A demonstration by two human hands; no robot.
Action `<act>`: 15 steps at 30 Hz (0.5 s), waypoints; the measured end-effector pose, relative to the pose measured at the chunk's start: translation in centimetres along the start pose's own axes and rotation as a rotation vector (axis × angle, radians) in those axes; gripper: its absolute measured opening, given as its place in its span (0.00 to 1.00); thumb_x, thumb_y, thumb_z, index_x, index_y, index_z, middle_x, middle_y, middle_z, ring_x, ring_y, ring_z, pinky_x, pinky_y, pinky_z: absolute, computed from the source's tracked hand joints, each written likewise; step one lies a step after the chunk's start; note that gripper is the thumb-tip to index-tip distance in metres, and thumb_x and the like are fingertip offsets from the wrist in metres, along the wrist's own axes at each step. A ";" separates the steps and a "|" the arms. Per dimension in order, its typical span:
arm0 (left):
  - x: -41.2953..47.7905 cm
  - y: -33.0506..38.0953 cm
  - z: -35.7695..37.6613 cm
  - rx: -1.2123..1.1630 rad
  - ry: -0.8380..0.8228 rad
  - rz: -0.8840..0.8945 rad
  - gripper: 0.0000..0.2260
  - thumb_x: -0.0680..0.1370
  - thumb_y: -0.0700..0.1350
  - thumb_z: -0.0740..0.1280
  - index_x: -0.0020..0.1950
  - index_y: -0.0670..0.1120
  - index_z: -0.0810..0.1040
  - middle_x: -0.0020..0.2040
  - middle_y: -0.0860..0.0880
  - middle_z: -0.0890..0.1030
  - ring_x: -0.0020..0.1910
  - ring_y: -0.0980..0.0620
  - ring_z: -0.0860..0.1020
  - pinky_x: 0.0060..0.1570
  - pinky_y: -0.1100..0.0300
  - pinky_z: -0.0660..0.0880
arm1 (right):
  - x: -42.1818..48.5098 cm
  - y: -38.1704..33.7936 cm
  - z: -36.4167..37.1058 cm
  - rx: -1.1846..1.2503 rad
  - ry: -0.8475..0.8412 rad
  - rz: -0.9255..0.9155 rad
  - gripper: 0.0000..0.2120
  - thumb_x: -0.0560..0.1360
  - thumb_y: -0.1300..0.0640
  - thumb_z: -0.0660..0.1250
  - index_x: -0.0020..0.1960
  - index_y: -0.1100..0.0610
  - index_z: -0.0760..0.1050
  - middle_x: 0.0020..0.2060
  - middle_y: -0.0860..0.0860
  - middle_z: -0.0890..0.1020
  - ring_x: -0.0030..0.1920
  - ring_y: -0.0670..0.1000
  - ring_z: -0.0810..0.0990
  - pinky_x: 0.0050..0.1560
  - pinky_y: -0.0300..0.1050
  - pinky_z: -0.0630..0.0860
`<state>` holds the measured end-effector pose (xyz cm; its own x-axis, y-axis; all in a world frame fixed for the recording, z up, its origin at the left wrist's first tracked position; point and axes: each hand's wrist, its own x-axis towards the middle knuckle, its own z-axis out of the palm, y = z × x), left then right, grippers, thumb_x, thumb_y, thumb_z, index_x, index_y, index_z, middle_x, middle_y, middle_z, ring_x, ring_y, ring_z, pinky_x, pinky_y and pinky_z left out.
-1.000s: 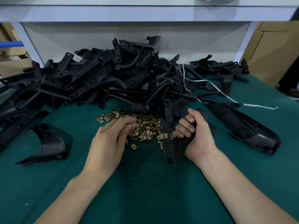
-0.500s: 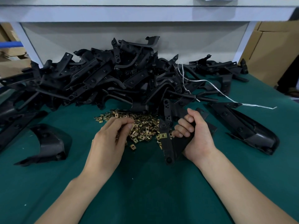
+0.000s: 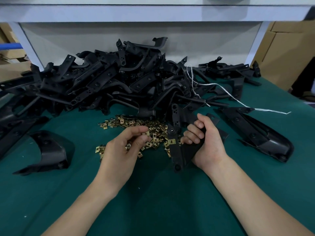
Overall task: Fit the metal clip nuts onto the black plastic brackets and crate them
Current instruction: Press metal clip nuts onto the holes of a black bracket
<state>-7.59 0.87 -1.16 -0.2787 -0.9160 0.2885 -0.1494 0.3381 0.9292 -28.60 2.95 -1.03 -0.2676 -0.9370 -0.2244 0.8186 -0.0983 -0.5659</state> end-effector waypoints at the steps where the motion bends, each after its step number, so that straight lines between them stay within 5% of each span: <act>1: 0.0 0.1 0.0 -0.018 0.003 0.001 0.09 0.80 0.44 0.67 0.57 0.56 0.81 0.47 0.59 0.86 0.49 0.63 0.83 0.48 0.75 0.74 | 0.0 0.0 0.0 -0.001 0.000 -0.001 0.20 0.78 0.48 0.64 0.30 0.50 0.65 0.22 0.45 0.59 0.21 0.45 0.58 0.24 0.39 0.64; 15: 0.0 0.3 0.0 -0.001 -0.010 -0.002 0.12 0.83 0.42 0.63 0.59 0.56 0.81 0.45 0.58 0.86 0.45 0.57 0.83 0.46 0.72 0.76 | 0.0 -0.1 0.0 0.001 0.011 0.010 0.20 0.78 0.48 0.65 0.29 0.50 0.66 0.22 0.46 0.59 0.21 0.45 0.58 0.24 0.39 0.64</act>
<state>-7.61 0.95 -0.85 -0.2882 -0.9143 0.2847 -0.1490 0.3365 0.9298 -28.67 2.96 -0.98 -0.2648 -0.9344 -0.2384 0.8216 -0.0892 -0.5631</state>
